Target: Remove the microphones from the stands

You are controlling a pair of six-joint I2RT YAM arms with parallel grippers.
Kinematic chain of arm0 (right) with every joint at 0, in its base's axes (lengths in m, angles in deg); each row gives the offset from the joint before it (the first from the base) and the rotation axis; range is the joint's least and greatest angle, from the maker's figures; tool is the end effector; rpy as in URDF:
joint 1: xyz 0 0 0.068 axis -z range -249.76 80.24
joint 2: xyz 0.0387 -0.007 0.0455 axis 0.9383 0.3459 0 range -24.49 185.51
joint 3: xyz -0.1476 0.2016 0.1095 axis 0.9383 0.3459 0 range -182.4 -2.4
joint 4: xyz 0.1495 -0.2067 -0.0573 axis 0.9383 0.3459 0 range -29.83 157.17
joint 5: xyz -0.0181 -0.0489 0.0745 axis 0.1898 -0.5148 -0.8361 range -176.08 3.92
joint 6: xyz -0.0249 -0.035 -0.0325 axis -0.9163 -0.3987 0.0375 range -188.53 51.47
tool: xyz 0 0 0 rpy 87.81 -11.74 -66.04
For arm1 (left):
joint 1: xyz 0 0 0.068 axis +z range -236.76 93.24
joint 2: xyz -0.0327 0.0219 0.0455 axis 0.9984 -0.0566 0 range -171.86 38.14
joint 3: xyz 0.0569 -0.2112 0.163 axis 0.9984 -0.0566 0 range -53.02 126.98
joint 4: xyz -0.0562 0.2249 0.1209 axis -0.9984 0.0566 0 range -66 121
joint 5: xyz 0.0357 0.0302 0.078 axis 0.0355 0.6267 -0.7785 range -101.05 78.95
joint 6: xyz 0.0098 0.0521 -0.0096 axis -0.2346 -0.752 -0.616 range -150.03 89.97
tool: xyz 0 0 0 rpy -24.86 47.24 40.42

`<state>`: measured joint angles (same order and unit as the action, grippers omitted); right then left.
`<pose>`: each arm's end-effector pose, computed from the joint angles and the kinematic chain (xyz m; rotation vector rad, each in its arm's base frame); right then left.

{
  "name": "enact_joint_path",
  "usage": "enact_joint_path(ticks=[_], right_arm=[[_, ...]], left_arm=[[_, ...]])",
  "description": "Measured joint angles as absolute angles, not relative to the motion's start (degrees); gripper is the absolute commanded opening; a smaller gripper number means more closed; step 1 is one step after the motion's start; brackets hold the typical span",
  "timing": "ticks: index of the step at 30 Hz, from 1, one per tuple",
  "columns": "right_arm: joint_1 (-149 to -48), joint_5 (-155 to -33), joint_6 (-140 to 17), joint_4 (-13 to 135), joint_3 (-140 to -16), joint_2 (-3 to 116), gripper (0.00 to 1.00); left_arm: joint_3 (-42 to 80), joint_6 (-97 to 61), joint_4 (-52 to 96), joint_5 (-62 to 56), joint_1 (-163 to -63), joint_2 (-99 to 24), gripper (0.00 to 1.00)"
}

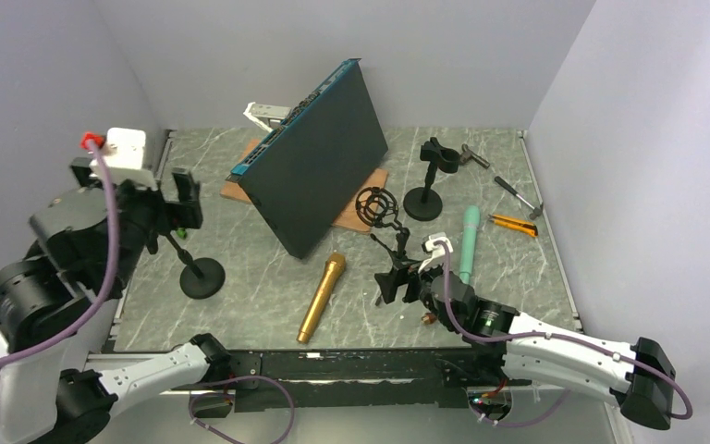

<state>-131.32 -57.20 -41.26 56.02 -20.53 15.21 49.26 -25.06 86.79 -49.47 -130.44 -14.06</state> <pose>0.0947 0.1388 0.2165 -0.2106 1.8685 0.6095 0.0650 -0.0315 0.5261 0.1153 1.7403 -0.0199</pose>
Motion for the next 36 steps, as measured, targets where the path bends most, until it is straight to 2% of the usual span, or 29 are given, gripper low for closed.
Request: enact_joint_path(ticks=[6,11,14,17,22,25,29,36], right_arm=[[-131.32,-59.52,-41.29,57.14,-20.53,12.28,0.90],[-131.32,-60.89,-41.35,57.09,-20.42,11.95,0.90],[-131.32,-60.96,-41.35,57.14,-20.00,11.30,0.90],[-131.32,-61.00,-41.33,57.29,-19.63,10.64,0.90],[-131.32,-60.91,-41.24,57.88,-19.13,8.02,0.89],[-131.32,-60.83,-40.96,59.06,-19.13,6.36,0.89],[-131.32,-60.63,-40.54,61.18,-19.13,4.92,0.88],[-131.32,-60.63,-39.78,63.65,-19.13,4.24,0.88]], left_arm=[[52.28,-26.65,90.66,-61.14,-130.44,-12.64,0.99],[40.87,-34.63,82.50,-71.87,-130.26,-8.18,0.99],[35.03,-39.05,76.49,-74.45,-129.56,-6.15,0.99],[31.47,-41.69,71.03,-74.45,-126.33,-5.69,0.99],[30.77,-40.23,69.32,-65.73,-109.85,-9.30,0.99],[29.94,-38.15,68.95,-61.51,-105.33,-11.64,0.99],[29.98,-32.66,70.24,-53.64,-97.83,-14.65,0.90],[27.45,-24.64,70.59,-45.34,-89.78,-15.62,0.64]])
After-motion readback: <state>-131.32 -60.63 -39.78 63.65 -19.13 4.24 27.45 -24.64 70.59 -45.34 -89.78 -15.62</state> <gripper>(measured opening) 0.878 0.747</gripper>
